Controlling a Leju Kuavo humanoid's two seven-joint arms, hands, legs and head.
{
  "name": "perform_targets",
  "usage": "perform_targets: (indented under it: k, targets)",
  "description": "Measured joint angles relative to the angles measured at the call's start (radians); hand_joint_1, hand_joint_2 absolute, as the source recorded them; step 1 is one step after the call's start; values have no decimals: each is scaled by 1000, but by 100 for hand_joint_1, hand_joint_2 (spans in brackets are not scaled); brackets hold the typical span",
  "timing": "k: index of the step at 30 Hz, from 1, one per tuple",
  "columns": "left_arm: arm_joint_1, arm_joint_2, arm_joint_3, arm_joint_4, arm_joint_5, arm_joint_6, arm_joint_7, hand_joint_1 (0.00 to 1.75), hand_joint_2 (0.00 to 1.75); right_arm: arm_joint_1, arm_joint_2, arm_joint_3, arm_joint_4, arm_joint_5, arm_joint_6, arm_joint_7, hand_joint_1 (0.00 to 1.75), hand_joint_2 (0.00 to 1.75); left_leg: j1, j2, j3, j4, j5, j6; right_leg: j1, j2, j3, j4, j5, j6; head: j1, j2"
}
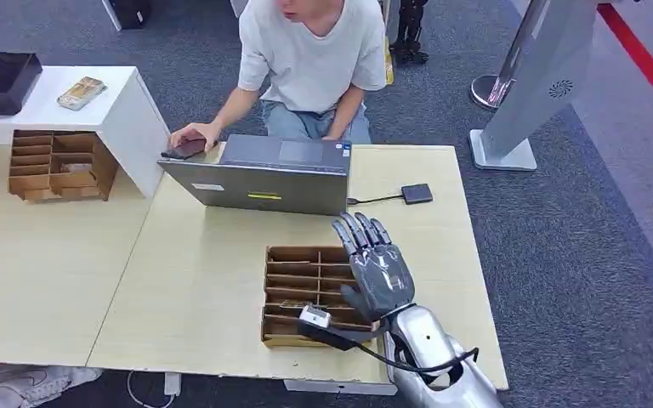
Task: Pass the card to the sensor for recognition and then transmit it.
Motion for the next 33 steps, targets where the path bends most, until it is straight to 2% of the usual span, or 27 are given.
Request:
perform_targets:
  k: [3, 9, 18, 22, 24, 28, 29, 30, 31, 33]
  targets:
    - [0, 11, -8, -26, 27, -29, 27, 0, 0, -8, 0, 0, 14, 3, 2, 2, 0, 175, 0, 0, 0, 0, 0, 0, 0, 0, 0, 0, 0, 0, 1, 0]
    - [2, 17, -20, -35, 81, -28, 38, 0, 0, -22, 0, 0, 43, 10, 1, 5, 0, 175, 0, 0, 0, 0, 0, 0, 0, 0, 0, 0, 0, 0, 0, 0]
    - [16, 66, -52, -136, 212, -23, 171, 0, 0, -28, 0, 0, 62, 8, 4, 7, 9, 175, 0, 0, 0, 0, 0, 0, 0, 0, 0, 0, 0, 0, 0, 0]
    - [16, 71, -53, -155, 233, -25, 182, 0, 0, -31, 0, 0, 71, 8, 4, 6, 24, 175, 0, 0, 0, 0, 0, 0, 0, 0, 0, 0, 0, 0, 1, 0]
    - [16, 71, -54, -155, 247, -25, 182, 0, 0, -34, 0, 0, 76, 5, 2, 5, 44, 175, 0, 0, 0, 0, 0, 0, 0, 0, 0, 0, 0, 0, 1, 0]
    - [26, 82, -55, -183, 312, -25, 224, 0, 0, -35, 0, 0, 76, 1, 2, 3, 42, 175, -1, 0, 0, 0, 0, 1, 0, 0, 0, 0, 0, 0, 1, 0]
    - [28, 85, -55, -194, 326, -25, 241, 0, 0, -35, 0, 0, 76, -1, 2, 3, 51, 175, -1, 0, 0, 0, 0, 1, 0, 0, 0, 0, 0, 0, 1, 0]
    - [30, 91, -56, -208, 336, -25, 257, 0, 0, -35, 0, 0, 76, -2, 2, 3, 106, 175, -1, 0, 0, 0, 0, 1, 0, 0, 0, 0, 0, 0, 0, 0]
    - [31, 93, -56, -216, 341, -25, 270, 0, 0, -35, 0, 0, 76, -4, 2, 3, 126, 175, -1, 0, 0, 0, 0, 1, 0, 0, 0, 0, 0, 0, 1, 0]
    - [32, 98, -60, -228, 360, -25, 290, 0, 0, -35, 0, 0, 76, -6, 1, 3, 136, 175, -1, 0, 0, 0, 0, 1, 0, 0, 0, 0, 0, 0, 1, 0]
